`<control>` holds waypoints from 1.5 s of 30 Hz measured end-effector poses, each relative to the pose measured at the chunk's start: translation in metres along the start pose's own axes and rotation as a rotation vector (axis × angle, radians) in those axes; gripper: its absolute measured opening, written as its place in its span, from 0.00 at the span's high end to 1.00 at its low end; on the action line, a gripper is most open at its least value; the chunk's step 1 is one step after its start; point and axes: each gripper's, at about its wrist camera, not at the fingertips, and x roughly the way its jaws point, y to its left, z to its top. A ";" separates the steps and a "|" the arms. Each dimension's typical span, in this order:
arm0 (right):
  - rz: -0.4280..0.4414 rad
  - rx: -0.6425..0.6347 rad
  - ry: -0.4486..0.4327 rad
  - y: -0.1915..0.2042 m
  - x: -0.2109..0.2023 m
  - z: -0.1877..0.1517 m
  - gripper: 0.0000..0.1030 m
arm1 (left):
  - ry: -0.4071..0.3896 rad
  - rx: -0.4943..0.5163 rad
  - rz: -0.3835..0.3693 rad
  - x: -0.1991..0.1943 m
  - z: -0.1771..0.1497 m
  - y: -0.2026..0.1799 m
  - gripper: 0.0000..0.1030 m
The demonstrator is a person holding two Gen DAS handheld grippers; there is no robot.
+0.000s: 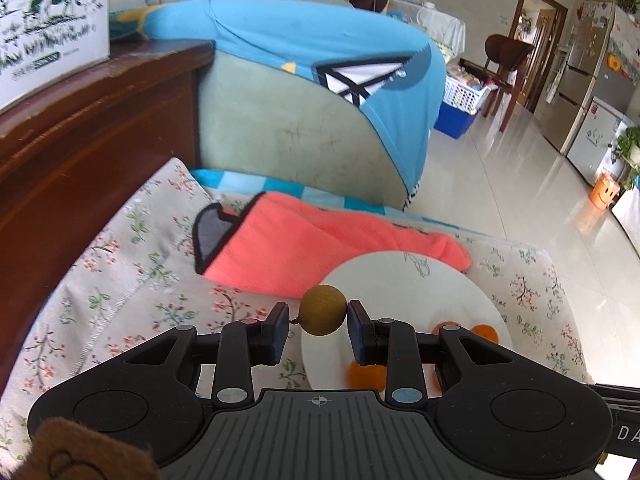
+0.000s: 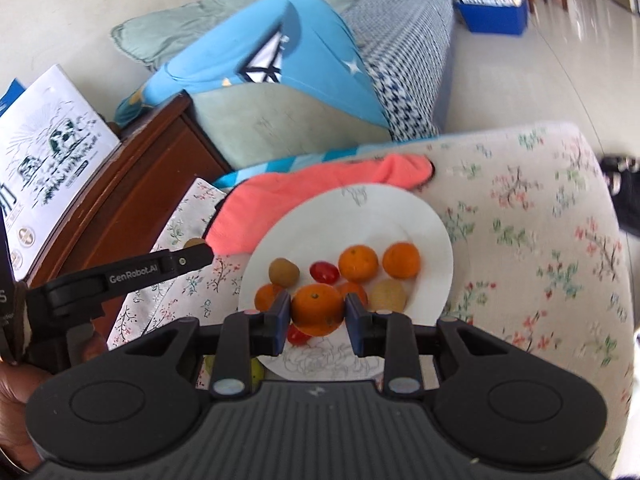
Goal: Organize fruits
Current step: 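Release the kiwi onto the plate with the left tool while the right tool releases its orange, then withdraw both tools from the plate toward the green fruits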
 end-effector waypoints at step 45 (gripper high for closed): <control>0.043 -0.105 0.022 0.027 0.018 -0.017 0.67 | -0.018 -0.016 0.016 -0.019 0.011 0.004 0.27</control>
